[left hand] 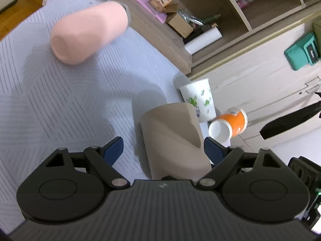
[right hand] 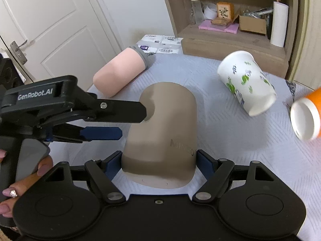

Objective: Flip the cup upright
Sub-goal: 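Lift the taupe tumbler with the right gripper and rotate it upright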

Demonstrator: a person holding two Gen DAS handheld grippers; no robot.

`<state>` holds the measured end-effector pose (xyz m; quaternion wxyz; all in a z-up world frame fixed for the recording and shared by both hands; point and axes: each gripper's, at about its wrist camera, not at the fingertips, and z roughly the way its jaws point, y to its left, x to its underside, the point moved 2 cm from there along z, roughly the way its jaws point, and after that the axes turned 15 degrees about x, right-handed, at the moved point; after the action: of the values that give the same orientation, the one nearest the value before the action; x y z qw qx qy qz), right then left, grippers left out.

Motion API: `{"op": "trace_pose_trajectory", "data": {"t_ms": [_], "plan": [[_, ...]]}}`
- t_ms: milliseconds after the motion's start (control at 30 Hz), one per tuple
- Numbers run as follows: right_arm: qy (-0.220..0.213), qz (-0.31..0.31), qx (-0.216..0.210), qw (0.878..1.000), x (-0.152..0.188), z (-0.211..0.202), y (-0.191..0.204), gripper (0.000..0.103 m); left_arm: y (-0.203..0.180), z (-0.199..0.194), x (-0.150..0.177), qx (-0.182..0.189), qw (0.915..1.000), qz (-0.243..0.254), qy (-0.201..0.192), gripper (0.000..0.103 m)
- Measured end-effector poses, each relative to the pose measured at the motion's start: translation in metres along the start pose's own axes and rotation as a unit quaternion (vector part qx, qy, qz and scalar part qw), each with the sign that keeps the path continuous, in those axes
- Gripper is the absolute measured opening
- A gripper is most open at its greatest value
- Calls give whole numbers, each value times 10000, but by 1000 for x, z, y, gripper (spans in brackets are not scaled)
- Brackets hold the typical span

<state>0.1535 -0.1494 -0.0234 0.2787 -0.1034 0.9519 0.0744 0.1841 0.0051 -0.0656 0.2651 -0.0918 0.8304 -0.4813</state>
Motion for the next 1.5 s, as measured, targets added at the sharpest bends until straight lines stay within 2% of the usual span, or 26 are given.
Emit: {"op": "trace_pose_trajectory", "data": {"t_ms": [200, 333, 600, 733, 900, 1000, 1100, 1167, 1333, 1500], "plan": [[336, 141, 123, 9993, 17, -8, 3, 83, 0, 13, 13, 98, 9994, -61, 331, 83], [402, 71, 165, 9990, 23, -9, 4, 83, 3, 16, 19, 228, 9986, -167, 447, 80], [602, 0, -138, 9981, 13, -6, -3, 85, 5, 15, 21, 315, 9982, -134, 501, 77], [418, -174, -136, 9989, 4, -15, -3, 91, 9, 14, 19, 401, 9973, -220, 574, 77], [499, -238, -185, 9983, -8, -7, -8, 90, 11, 18, 18, 503, 9959, -327, 679, 77], [572, -114, -160, 9982, -10, -2, -13, 90, 15, 24, 19, 836, 9895, -682, 962, 77], [601, -80, -187, 9980, -12, 6, -13, 87, 11, 27, 22, 763, 9904, -563, 1008, 77], [638, -104, -223, 9977, -11, 9, -12, 82, 9, 28, 23, 730, 9908, -522, 1008, 77], [687, -72, -300, 9972, -13, 13, -12, 82, 7, 33, 24, 617, 9927, -366, 967, 78], [720, 60, -448, 9964, -10, 12, -24, 83, 12, 40, 24, 708, 9907, -566, 1010, 79]]}}
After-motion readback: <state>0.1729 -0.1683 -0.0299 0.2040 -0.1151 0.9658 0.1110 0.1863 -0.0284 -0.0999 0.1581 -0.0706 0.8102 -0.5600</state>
